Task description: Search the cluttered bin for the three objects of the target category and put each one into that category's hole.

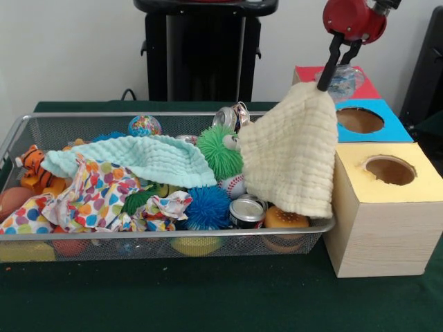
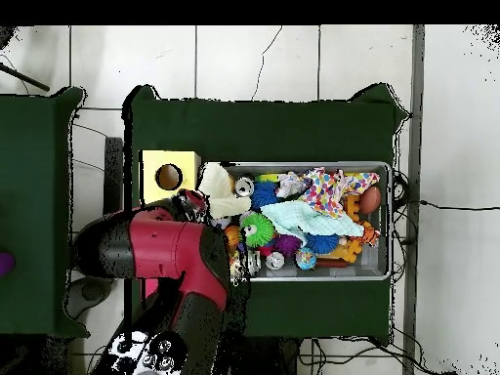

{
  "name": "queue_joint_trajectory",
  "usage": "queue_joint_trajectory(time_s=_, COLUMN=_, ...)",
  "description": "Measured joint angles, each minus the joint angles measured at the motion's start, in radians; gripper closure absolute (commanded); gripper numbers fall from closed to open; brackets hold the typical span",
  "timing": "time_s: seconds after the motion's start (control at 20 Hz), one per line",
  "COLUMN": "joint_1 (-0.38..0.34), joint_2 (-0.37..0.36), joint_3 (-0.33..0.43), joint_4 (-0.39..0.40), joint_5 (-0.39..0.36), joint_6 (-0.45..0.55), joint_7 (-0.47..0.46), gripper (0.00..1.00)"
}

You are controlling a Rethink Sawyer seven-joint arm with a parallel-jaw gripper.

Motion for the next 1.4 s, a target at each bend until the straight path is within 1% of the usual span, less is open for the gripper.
queue_joint_trajectory(time_s=0.3, joint_1=0.015, joint_2=0.003, joint_3=-0.011, joint_4=0.000, joint_5=0.000, joint_6=0.000, joint_7=0.019, gripper=1.00)
queue_joint_trajectory(time_s=0.65, joint_1=0.064, joint_2=0.003, joint_3=-0.029, joint_4=0.000, joint_5=0.000, joint_6=0.000, joint_7=0.058, gripper=1.00)
queue_joint_trajectory(time_s=0.95, joint_1=0.088, joint_2=0.003, joint_3=-0.039, joint_4=0.000, joint_5=0.000, joint_6=0.000, joint_7=0.087, gripper=1.00)
queue_joint_trajectory(time_s=1.4, joint_1=0.092, joint_2=0.003, joint_3=-0.040, joint_4=0.000, joint_5=0.000, joint_6=0.000, joint_7=0.109, gripper=1.00)
